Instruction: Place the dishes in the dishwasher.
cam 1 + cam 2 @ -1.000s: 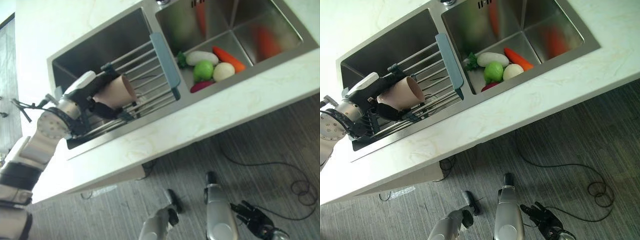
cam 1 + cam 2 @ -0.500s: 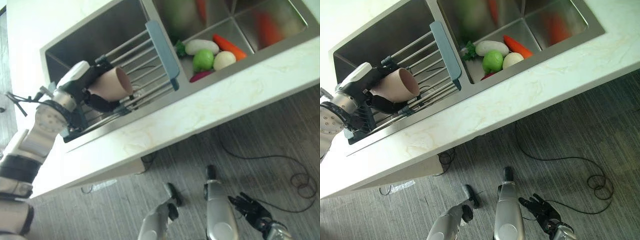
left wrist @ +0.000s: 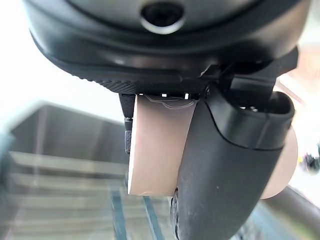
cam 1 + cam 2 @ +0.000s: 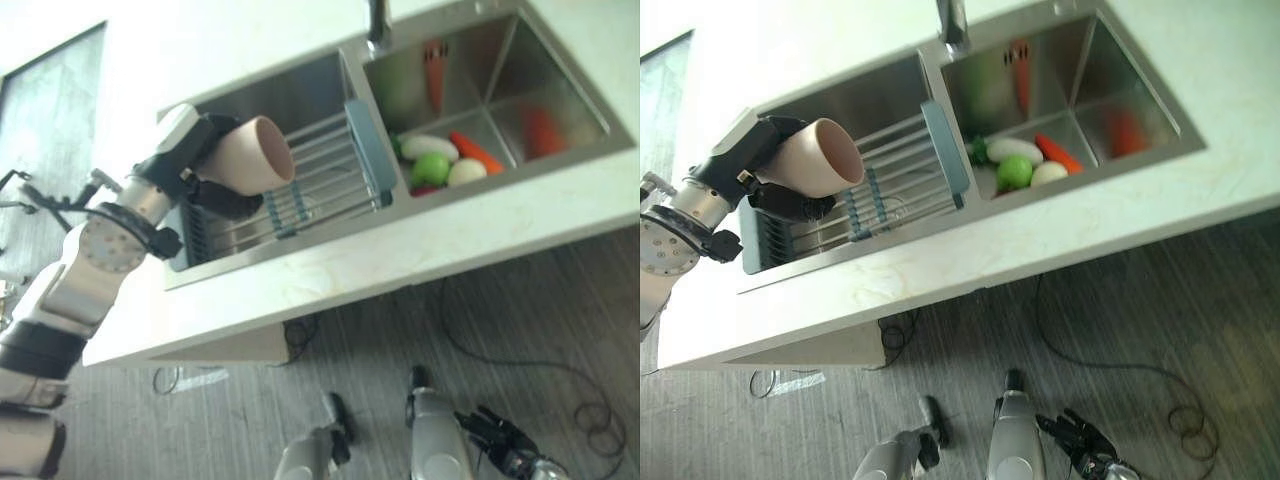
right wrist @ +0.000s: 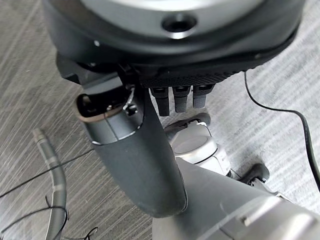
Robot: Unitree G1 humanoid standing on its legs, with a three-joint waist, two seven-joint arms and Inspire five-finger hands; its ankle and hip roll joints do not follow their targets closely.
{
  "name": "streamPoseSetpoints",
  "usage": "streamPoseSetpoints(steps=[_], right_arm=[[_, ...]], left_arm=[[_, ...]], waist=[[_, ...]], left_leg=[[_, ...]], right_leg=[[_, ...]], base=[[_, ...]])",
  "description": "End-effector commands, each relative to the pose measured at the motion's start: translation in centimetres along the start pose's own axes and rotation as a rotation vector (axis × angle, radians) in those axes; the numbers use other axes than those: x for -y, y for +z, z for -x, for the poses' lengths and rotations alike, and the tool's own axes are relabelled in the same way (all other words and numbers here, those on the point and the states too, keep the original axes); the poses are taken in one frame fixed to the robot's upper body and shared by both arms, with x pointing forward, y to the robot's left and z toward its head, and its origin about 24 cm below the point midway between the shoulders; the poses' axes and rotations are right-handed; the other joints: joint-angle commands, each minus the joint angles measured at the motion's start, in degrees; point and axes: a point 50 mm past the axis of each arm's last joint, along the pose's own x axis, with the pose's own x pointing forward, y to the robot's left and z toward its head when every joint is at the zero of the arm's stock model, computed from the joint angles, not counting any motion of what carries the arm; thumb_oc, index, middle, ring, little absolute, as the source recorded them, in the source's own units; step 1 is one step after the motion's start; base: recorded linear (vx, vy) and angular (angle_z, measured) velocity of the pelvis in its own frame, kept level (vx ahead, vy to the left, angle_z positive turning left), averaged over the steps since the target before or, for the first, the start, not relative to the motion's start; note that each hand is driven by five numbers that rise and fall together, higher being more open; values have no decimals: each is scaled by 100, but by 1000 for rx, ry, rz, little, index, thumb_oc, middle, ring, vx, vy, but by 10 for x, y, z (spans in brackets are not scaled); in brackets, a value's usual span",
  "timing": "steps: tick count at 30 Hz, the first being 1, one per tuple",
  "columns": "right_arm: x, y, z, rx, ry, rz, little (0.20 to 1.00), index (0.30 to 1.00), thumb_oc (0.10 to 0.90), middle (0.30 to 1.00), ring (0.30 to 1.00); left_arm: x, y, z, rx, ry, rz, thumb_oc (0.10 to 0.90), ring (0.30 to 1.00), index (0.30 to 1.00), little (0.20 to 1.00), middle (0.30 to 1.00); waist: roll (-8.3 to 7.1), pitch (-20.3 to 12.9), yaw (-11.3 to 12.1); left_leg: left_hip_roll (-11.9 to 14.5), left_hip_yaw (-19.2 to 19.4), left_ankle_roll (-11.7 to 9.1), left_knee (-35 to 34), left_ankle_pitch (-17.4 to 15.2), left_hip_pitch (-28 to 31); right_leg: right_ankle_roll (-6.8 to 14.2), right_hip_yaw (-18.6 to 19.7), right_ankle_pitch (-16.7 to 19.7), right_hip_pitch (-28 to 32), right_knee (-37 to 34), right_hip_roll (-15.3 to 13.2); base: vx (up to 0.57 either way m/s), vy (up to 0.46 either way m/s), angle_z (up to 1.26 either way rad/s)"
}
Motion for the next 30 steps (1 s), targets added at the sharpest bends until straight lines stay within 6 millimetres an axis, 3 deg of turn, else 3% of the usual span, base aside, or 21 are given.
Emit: streamPoseSetpoints(steps=[1,4,12,14,16,17,23,26,28,30], right_arm=[[3,-16,4,-28,-3,24,900,900,800,900,900],[8,-17,5,-43,-15,37,900,900,800,900,900],[15,-15,6,-81,-26,159,900,900,800,900,900],[23,-18,9,-81,-65,129,900,900,800,900,900],[32,-21,12,-76,-103,46,900,900,800,900,900],[33,-21,13,-71,-107,34,900,900,800,900,900],[16,-22,6,-101,-80,27,900,900,800,900,900],[1,-25,2,-96,-29,71,900,900,800,900,900],[-17,-20,-3,-66,26,84,900,900,800,900,900],[-31,-12,-6,-29,67,84,900,900,800,900,900]], left_arm=[[-101,33,10,213,538,-63,400,300,300,300,300],[-117,30,25,217,668,-13,400,300,300,300,300],[-127,7,57,120,788,-93,400,300,300,300,300],[-125,7,58,135,770,-81,400,300,300,300,300],[-120,11,57,177,763,-38,400,300,300,300,300],[-118,11,57,179,766,-33,400,300,300,300,300],[-97,-2,66,153,680,-13,400,300,300,300,300],[-85,0,65,162,629,-20,400,300,300,300,300],[-76,5,62,180,596,-12,400,300,300,300,300],[-70,9,59,206,567,-4,400,300,300,300,300]], waist=[[-19,-336,28],[-29,-507,219],[-95,-626,470],[-150,-614,425],[-235,-582,386],[-260,-567,371],[-216,-645,744],[-168,-659,836],[-91,-613,831],[-87,-544,760]], left_leg=[[156,-99,-49,1040,-696,-343],[257,-180,-128,1040,-649,-304],[418,-257,-237,1040,-596,-227],[522,161,-273,1040,-660,-12],[625,877,-213,1040,-526,175],[636,999,-182,1040,-522,217],[80,588,249,1040,-1063,269],[-46,429,403,1040,-1213,287],[-153,208,563,1040,-1318,299],[-251,52,655,1040,-1381,308]], right_leg=[[549,-313,-288,758,-665,-148],[503,-455,-406,941,-665,-137],[444,-749,-549,1240,-665,-128],[502,-1008,-641,1455,-665,-284],[505,-1449,-520,1616,-665,-530],[523,-1557,-485,1666,-665,-604],[722,-1721,-179,1908,-665,-846],[771,-1802,51,2097,-665,-925],[800,-1671,381,2158,-414,-864],[800,-1378,278,2011,-38,-774]], base=[[10,-29,28],[12,-21,24],[-73,47,22],[-160,84,62],[-238,137,145],[-225,269,191],[-42,317,85],[65,309,79],[61,311,73],[2,209,79]])
